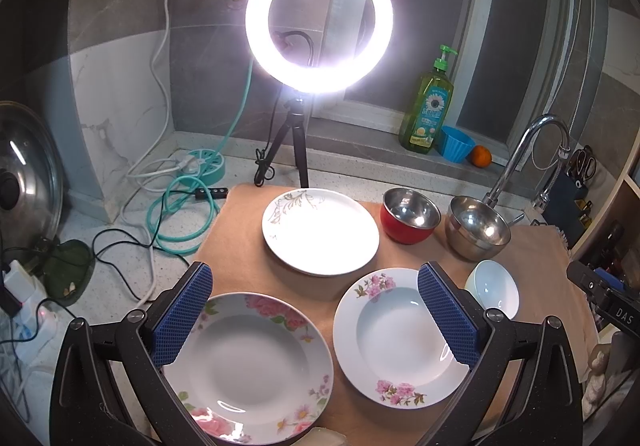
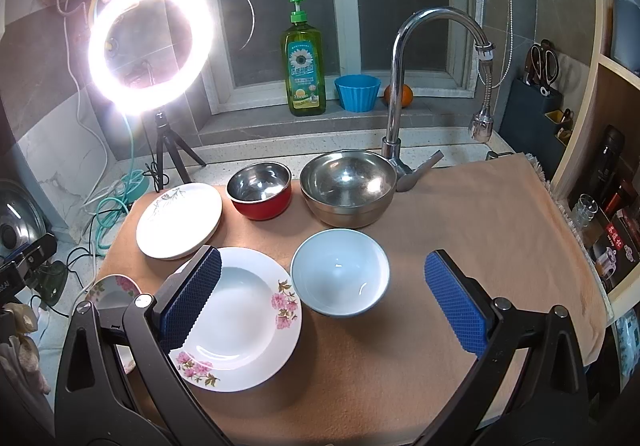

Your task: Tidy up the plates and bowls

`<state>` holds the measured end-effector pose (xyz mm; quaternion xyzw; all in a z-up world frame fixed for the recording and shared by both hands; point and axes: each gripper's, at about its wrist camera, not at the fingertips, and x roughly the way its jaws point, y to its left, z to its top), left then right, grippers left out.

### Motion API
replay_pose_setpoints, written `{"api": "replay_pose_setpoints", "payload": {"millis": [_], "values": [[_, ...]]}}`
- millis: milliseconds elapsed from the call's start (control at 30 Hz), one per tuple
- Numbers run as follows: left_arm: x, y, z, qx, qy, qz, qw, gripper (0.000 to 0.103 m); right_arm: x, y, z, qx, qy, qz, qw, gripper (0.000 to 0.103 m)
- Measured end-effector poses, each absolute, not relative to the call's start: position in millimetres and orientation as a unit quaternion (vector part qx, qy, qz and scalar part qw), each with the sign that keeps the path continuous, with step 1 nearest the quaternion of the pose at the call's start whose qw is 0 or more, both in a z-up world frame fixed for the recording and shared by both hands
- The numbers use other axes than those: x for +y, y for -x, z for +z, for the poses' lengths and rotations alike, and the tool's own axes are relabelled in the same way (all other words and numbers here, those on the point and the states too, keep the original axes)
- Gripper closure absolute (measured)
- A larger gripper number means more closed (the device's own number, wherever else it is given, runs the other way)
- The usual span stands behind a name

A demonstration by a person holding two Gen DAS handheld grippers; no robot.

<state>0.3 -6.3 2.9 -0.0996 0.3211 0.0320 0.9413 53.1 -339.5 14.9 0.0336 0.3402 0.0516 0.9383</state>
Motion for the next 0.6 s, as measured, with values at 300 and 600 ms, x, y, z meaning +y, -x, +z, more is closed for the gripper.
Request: {"api": "replay_pose_setpoints", "payload": {"millis": [300, 600], "values": [[-7, 0, -1, 0.327, 0.098, 0.028, 0.940, 0.001, -339, -48, 12, 0.345, -0.033, 0.050, 0.937, 0.000], [-3, -6, -11, 0.348, 0.108, 0.025, 0.931, 0.001, -347, -56, -11, 0.370, -0.040, 0.064, 0.926, 0.000]]}}
